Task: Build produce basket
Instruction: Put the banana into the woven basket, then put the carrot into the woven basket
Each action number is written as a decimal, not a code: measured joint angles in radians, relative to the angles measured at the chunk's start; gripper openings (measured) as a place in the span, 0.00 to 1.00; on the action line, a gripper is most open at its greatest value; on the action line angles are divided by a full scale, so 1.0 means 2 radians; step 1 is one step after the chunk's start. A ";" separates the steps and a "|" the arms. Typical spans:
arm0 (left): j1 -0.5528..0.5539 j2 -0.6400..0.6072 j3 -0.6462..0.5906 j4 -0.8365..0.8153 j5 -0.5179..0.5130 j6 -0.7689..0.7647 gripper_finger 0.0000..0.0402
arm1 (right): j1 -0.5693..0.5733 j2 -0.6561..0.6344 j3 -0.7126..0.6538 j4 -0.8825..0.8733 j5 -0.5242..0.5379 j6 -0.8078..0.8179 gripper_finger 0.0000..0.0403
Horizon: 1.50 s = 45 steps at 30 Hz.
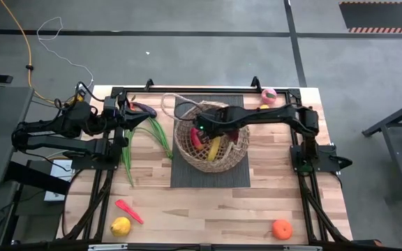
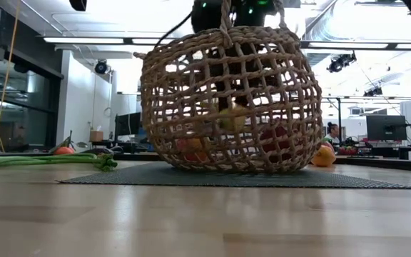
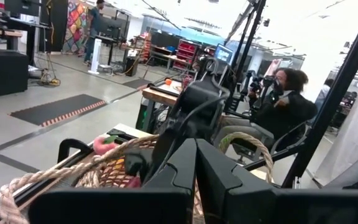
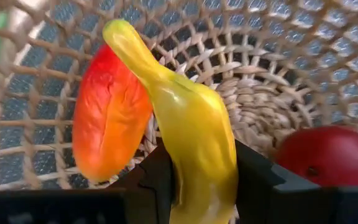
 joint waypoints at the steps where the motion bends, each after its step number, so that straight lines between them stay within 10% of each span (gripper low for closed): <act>1: 0.000 0.000 0.000 0.000 0.000 0.000 0.00 | 0.000 0.006 0.000 0.005 -0.001 0.001 0.28; 25: 0.000 0.000 0.000 -0.001 0.000 0.000 0.00 | -0.003 0.071 0.000 0.013 0.009 0.032 0.29; 45: 0.000 0.000 0.000 -0.003 0.000 0.000 0.00 | -0.002 0.068 0.000 0.013 0.009 0.030 0.71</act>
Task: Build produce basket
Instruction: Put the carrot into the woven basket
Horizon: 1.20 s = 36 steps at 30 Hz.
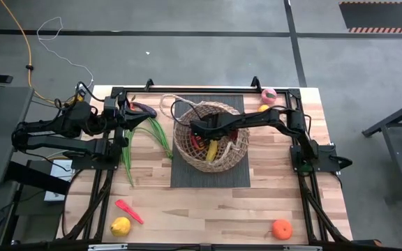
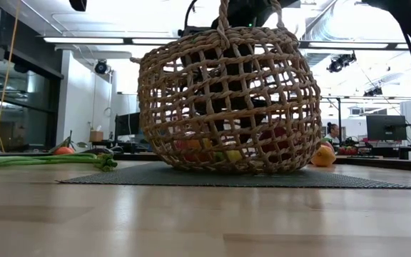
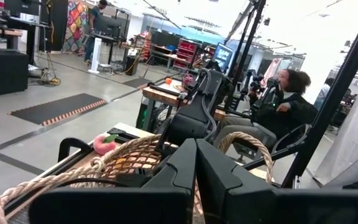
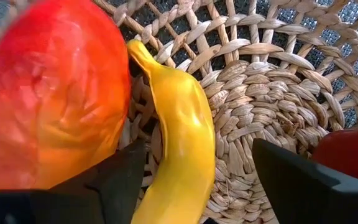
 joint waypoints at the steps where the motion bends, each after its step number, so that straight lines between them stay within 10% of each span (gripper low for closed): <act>1: 0.000 0.000 0.000 0.000 0.000 0.000 0.00 | 0.000 -0.003 0.000 0.005 0.000 0.000 0.71; 18: 0.001 0.000 0.000 -0.008 -0.001 0.009 0.00 | 0.003 -0.087 0.001 0.069 -0.145 -0.072 0.71; 29: 0.001 0.000 0.000 -0.012 -0.013 0.009 0.00 | 0.004 -0.170 0.002 0.171 -0.342 -0.211 0.71; 36: 0.001 0.000 0.000 -0.012 -0.013 0.009 0.00 | 0.009 -0.283 0.001 0.144 -0.291 -0.313 0.71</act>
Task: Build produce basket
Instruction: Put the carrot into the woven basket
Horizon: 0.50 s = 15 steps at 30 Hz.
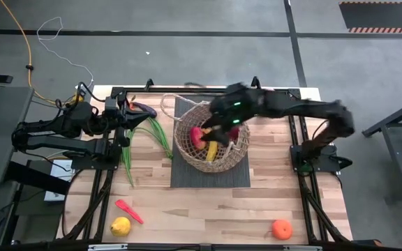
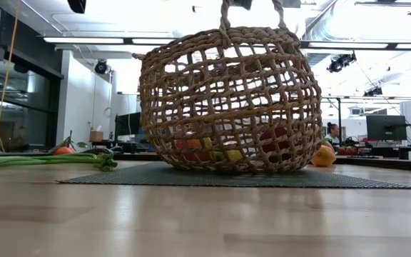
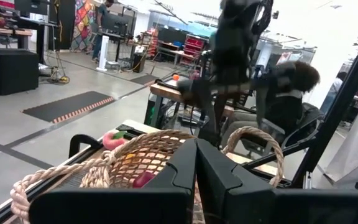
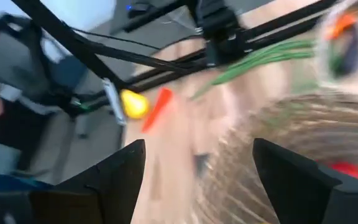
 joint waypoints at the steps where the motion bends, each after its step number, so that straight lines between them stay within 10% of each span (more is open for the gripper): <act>1: 0.000 0.000 0.000 0.000 0.000 0.000 0.00 | 0.002 -0.017 0.000 -0.021 0.020 -0.015 0.71; 8: 0.000 0.000 0.000 0.002 0.000 0.000 0.00 | 0.030 -0.105 -0.014 -0.198 0.148 -0.047 0.71; 15: 0.000 0.000 0.000 0.002 0.000 -0.012 0.00 | 0.037 -0.255 -0.239 -0.094 0.159 0.032 0.71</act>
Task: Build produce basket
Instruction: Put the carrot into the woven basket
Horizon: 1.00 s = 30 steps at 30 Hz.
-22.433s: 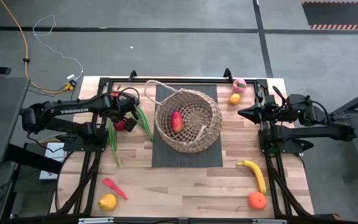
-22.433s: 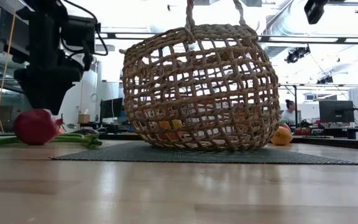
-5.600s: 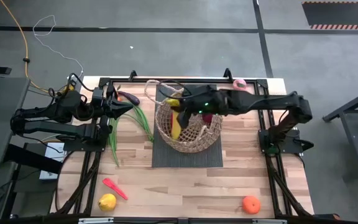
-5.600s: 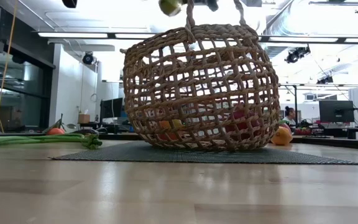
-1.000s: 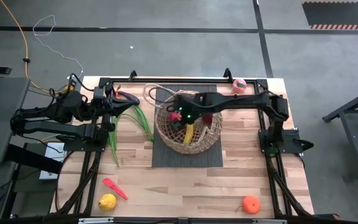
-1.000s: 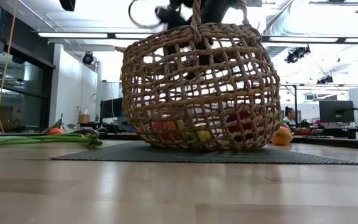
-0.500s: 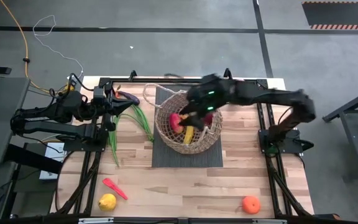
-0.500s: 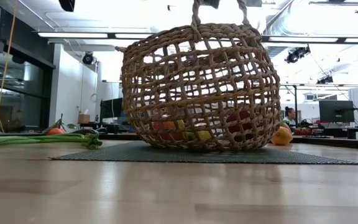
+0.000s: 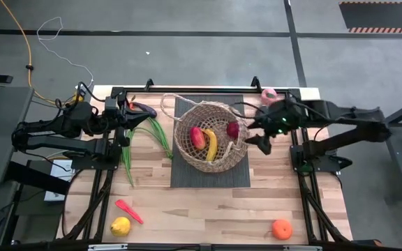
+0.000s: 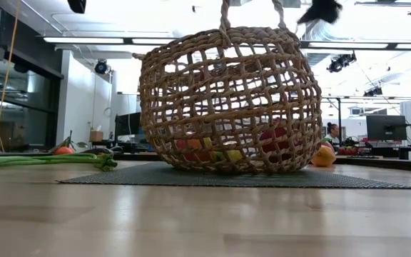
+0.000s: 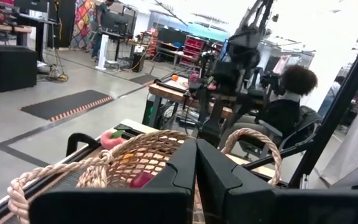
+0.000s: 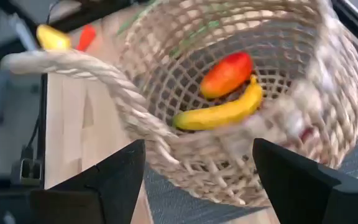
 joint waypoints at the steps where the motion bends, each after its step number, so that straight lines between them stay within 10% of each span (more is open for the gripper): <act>1: 0.000 0.000 0.000 0.000 0.000 -0.001 0.00 | 0.000 -0.025 -0.031 0.035 0.007 0.015 0.71; 9: 0.000 0.000 0.000 -0.001 -0.002 -0.001 0.00 | 0.000 -0.161 -0.171 0.273 0.045 0.025 0.71; 30: 0.000 0.000 0.000 0.000 -0.038 -0.037 0.03 | 0.000 -0.143 -0.181 0.269 0.071 0.049 0.71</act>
